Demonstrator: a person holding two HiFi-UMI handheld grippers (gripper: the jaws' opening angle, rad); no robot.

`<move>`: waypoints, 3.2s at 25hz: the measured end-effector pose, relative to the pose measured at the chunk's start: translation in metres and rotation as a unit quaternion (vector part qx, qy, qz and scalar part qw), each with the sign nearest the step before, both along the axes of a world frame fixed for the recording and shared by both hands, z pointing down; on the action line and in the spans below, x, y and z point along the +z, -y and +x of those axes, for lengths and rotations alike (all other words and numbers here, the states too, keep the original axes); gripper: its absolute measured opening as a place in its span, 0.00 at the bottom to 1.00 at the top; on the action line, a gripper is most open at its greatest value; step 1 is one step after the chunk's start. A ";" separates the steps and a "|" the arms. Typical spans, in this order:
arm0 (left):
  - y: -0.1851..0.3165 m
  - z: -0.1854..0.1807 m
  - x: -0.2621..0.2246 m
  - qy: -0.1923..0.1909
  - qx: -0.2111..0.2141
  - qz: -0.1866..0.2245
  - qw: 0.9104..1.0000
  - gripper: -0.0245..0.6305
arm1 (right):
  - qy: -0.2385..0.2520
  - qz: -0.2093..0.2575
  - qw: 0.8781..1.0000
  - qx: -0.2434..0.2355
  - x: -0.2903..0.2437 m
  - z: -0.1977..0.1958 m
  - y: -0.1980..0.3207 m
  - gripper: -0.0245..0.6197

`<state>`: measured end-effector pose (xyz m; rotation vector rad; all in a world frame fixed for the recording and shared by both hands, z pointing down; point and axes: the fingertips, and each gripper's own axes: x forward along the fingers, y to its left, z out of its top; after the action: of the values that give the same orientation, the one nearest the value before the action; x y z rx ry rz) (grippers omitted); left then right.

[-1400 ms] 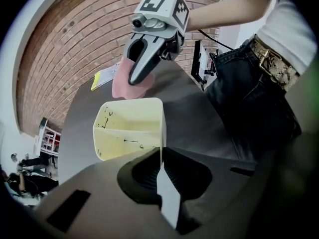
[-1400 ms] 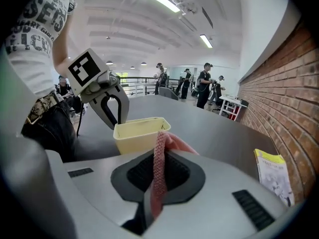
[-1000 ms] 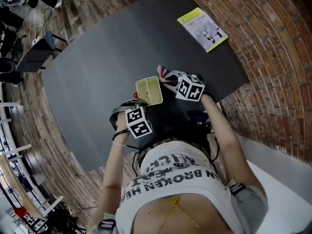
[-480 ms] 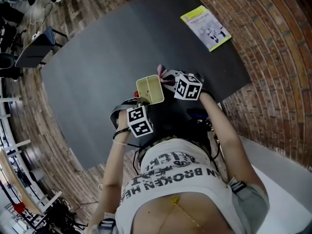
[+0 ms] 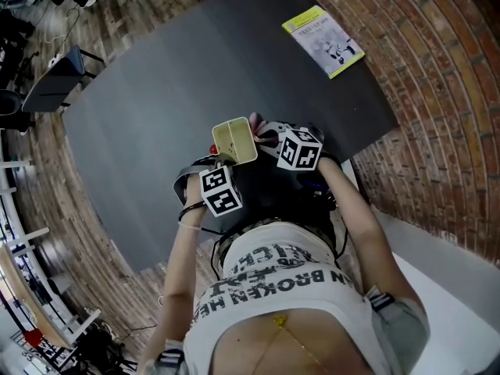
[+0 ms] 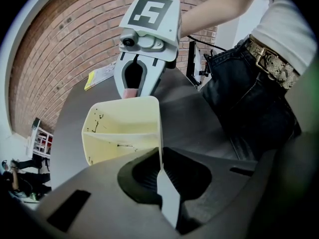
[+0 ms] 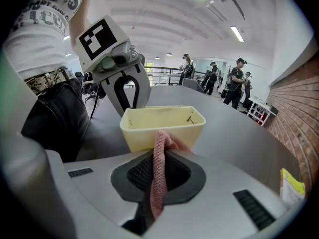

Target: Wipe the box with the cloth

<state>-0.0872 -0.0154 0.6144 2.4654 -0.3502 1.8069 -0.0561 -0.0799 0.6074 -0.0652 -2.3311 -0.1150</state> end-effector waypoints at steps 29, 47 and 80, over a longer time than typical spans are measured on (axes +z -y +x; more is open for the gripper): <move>-0.004 0.041 0.009 -0.042 -0.243 -0.022 0.969 0.07 | 0.008 0.007 0.997 0.072 -0.005 0.028 -0.031 0.06; 0.000 0.021 -0.049 -0.078 -0.179 0.110 0.975 0.21 | 0.044 0.025 0.983 0.174 -0.028 0.074 -0.003 0.06; -0.011 -0.013 0.006 0.053 -0.019 0.040 0.998 0.09 | 0.044 0.017 0.983 0.179 -0.027 0.068 0.013 0.06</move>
<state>-0.1002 -0.0039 0.6203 2.4010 -0.4812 1.9489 0.0123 -0.0927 0.5800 0.3820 -2.3868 0.0226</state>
